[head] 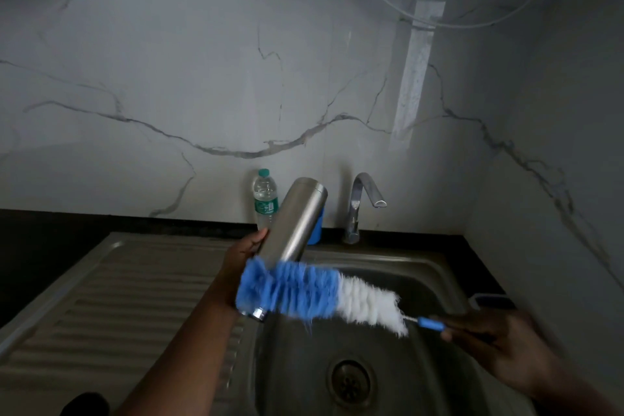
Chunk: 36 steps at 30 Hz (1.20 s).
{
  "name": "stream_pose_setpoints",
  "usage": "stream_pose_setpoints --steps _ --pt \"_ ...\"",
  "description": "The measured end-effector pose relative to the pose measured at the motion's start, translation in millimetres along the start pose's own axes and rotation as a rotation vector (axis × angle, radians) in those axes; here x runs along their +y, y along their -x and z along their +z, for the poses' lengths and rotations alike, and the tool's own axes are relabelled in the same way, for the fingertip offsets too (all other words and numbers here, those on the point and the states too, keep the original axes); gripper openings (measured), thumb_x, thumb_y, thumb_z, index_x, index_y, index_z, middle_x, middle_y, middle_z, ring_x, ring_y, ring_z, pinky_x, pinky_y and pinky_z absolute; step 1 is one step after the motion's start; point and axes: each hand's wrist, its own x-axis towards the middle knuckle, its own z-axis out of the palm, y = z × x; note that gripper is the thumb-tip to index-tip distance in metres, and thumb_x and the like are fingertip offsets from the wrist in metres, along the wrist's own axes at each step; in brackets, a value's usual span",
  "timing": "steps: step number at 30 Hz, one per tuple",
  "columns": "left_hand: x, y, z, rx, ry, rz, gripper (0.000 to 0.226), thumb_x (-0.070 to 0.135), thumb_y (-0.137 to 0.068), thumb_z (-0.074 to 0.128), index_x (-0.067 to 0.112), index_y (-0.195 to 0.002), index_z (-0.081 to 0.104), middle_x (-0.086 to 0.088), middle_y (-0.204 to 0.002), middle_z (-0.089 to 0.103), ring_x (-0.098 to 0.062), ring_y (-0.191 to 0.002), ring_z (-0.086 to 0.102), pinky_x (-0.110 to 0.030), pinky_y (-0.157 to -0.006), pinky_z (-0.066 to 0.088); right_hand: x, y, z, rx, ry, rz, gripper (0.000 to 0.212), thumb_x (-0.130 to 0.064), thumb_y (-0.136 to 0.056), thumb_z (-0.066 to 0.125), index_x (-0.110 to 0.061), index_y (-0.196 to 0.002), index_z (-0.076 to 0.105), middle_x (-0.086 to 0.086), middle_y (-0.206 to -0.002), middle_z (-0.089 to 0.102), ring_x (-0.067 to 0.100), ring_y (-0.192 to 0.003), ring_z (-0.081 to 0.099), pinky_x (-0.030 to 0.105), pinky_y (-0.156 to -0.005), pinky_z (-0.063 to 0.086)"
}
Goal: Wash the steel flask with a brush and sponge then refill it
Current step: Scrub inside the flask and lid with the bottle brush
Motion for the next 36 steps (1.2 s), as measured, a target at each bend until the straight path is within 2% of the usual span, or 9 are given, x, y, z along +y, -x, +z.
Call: stream_pose_setpoints --steps 4,7,9,11,16,21,24,32,36 --pt "-5 -3 2 -0.174 0.065 -0.189 0.085 0.028 -0.052 0.091 -0.009 -0.121 0.06 -0.028 -0.108 0.064 -0.036 -0.083 0.069 -0.043 -0.07 0.06 -7 -9 12 0.134 -0.099 -0.032 0.004 -0.068 -0.077 0.059 -0.067 -0.079 0.063 -0.042 -0.069 0.062 -0.022 -0.065 0.058 -0.001 -0.059 0.042" --pt "-9 2 13 -0.185 0.014 -0.17 0.073 0.027 -0.059 0.088 -0.007 -0.117 0.06 -0.025 -0.098 0.067 -0.032 -0.077 0.071 -0.038 -0.065 0.061 -7 -9 12 0.127 -0.059 -0.083 0.033 -0.017 -0.078 0.078 -0.048 -0.087 0.072 -0.045 -0.068 0.06 -0.026 -0.067 0.056 -0.005 -0.062 0.039" --pt "-8 9 14 -0.147 0.026 -0.071 0.03 0.027 -0.092 0.062 -0.002 -0.086 0.071 -0.017 -0.065 0.069 -0.02 -0.054 0.069 -0.026 -0.046 0.056 -23 -2 5 0.032 -0.008 -0.133 0.023 -0.036 -0.082 0.071 -0.057 -0.091 0.068 -0.047 -0.075 0.06 -0.026 -0.066 0.056 -0.007 -0.065 0.039" --pt "-9 8 10 -0.115 0.076 -0.053 0.044 0.032 -0.093 0.062 -0.003 -0.068 0.075 -0.017 -0.061 0.067 -0.021 -0.05 0.067 -0.027 -0.044 0.055 -18 0 8 0.057 -0.021 -0.152 0.02 -0.056 -0.084 0.056 -0.046 -0.094 0.071 -0.051 -0.075 0.055 -0.031 -0.062 0.049 -0.008 -0.063 0.036" --pt "-7 -5 0 -0.211 0.036 -0.16 0.098 0.052 -0.04 0.096 -0.002 -0.116 0.065 -0.023 -0.101 0.066 -0.034 -0.079 0.069 -0.047 -0.064 0.06 20 -9 25 0.278 -0.064 -0.021 0.017 -0.035 -0.084 0.068 -0.032 -0.098 0.077 -0.042 -0.072 0.062 -0.021 -0.067 0.059 -0.001 -0.061 0.042" --pt "-6 0 10 -0.192 0.07 -0.11 0.077 0.038 -0.055 0.091 -0.006 -0.114 0.067 -0.024 -0.1 0.069 -0.033 -0.084 0.071 -0.045 -0.072 0.06 9 -1 6 0.189 -0.036 -0.131 0.021 -0.061 -0.082 0.059 -0.058 -0.101 0.066 -0.042 -0.086 0.064 -0.019 -0.076 0.062 0.002 -0.069 0.046" --pt "-2 -3 15 -0.088 0.021 0.016 0.037 0.036 -0.073 0.075 0.001 -0.084 0.071 -0.012 -0.071 0.068 -0.022 -0.062 0.067 -0.026 -0.06 0.054 9 3 2 0.056 0.091 -0.232 0.026 -0.047 -0.087 0.058 -0.039 -0.108 0.07 -0.045 -0.095 0.057 -0.022 -0.078 0.057 0.003 -0.071 0.045" --pt "-5 -9 8 -0.188 -0.037 -0.161 0.09 0.053 -0.045 0.093 -0.001 -0.111 0.068 -0.023 -0.094 0.068 -0.035 -0.073 0.07 -0.047 -0.066 0.06 11 -6 4 0.17 -0.043 -0.184 0.024 -0.067 -0.084 0.049 -0.068 -0.108 0.054 -0.029 -0.077 0.068 -0.015 -0.073 0.062 0.005 -0.067 0.047" --pt "0 -4 14 -0.043 -0.13 -0.04 0.034 0.033 -0.09 0.06 0.004 -0.108 0.06 -0.005 -0.077 0.075 -0.017 -0.068 0.073 -0.031 -0.06 0.06 4 -2 3 0.064 0.063 -0.247 0.025 -0.054 -0.084 0.058 -0.059 -0.109 0.061 -0.031 -0.069 0.06 -0.02 -0.065 0.056 0.004 -0.06 0.045"
